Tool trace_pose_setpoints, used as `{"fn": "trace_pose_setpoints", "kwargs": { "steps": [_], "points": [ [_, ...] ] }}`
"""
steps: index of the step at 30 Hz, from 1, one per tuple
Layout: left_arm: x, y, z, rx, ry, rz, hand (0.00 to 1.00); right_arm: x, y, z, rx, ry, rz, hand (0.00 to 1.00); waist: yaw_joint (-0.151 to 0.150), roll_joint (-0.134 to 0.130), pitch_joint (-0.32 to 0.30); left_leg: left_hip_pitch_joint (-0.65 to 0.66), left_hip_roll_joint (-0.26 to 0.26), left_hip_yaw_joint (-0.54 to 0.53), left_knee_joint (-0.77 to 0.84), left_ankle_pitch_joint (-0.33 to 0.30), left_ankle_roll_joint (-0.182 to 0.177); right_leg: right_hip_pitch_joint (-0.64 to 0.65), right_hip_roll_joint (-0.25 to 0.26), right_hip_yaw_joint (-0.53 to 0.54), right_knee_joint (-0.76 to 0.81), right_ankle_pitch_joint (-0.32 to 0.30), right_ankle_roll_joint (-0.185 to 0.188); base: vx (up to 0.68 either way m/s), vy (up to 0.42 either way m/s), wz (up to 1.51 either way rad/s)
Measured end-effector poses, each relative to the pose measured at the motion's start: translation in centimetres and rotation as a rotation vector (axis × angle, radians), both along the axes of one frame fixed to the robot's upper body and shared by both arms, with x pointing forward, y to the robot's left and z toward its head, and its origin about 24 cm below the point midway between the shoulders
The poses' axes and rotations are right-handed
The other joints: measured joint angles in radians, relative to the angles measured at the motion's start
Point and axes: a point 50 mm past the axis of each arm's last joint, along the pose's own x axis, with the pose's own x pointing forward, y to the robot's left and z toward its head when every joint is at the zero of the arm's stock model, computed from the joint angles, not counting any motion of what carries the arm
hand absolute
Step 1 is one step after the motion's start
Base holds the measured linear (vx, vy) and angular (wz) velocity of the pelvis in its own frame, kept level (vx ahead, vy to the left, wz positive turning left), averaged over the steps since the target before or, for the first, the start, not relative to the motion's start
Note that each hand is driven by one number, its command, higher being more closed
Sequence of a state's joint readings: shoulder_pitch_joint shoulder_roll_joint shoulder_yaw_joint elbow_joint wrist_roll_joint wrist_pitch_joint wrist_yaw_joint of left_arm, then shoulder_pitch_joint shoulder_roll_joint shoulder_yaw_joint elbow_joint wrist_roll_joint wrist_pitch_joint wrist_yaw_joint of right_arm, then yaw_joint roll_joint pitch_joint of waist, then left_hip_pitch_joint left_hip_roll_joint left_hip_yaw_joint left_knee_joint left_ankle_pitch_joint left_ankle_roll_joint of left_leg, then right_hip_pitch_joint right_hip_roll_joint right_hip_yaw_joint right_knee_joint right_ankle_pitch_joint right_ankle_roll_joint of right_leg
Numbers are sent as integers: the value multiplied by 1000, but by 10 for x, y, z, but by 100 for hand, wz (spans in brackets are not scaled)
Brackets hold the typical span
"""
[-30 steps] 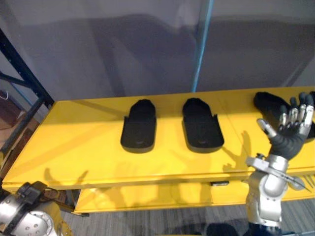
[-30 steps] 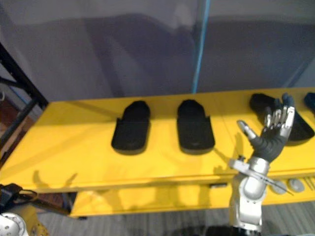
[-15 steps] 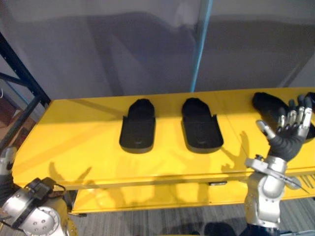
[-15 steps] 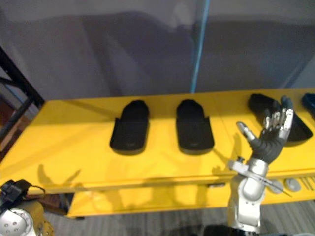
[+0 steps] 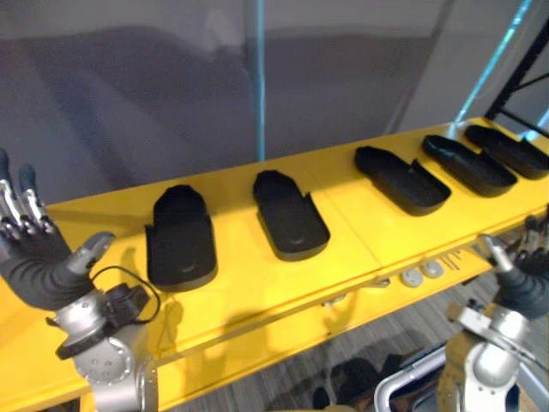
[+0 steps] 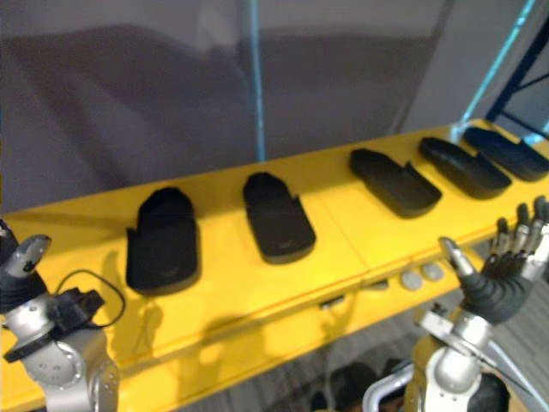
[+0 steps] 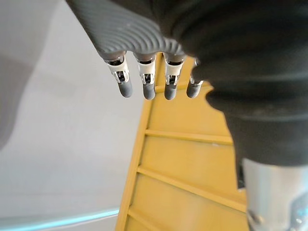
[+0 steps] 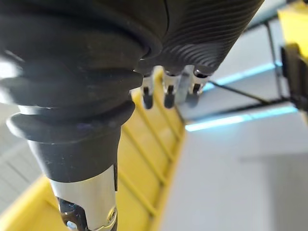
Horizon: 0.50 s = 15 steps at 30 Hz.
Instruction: Walk over and take plastic housings, then place them on the shelf
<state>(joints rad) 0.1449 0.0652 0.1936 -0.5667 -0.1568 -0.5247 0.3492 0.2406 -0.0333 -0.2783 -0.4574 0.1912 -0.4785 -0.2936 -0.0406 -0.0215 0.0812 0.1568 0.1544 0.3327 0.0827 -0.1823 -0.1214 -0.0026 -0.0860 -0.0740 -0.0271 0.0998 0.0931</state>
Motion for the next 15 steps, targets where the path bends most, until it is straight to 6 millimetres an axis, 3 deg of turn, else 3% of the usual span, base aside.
{"fn": "trace_pose_setpoints", "kwargs": {
  "steps": [6,15],
  "points": [
    [2,-3,-5,-58,27,10,0,4,1,3,-13,-14,21,0,24,18,11,-6,-2,-34,-2,3,-2,11,1,-28,-5,-10,-4,33,-12,15],
    [-4,7,-11,-58,77,68,0,11,-2,-8,-11,43,43,0,26,24,13,-37,-23,-129,-18,27,16,41,-25,-115,-23,-21,1,18,0,30]
  ]
}}
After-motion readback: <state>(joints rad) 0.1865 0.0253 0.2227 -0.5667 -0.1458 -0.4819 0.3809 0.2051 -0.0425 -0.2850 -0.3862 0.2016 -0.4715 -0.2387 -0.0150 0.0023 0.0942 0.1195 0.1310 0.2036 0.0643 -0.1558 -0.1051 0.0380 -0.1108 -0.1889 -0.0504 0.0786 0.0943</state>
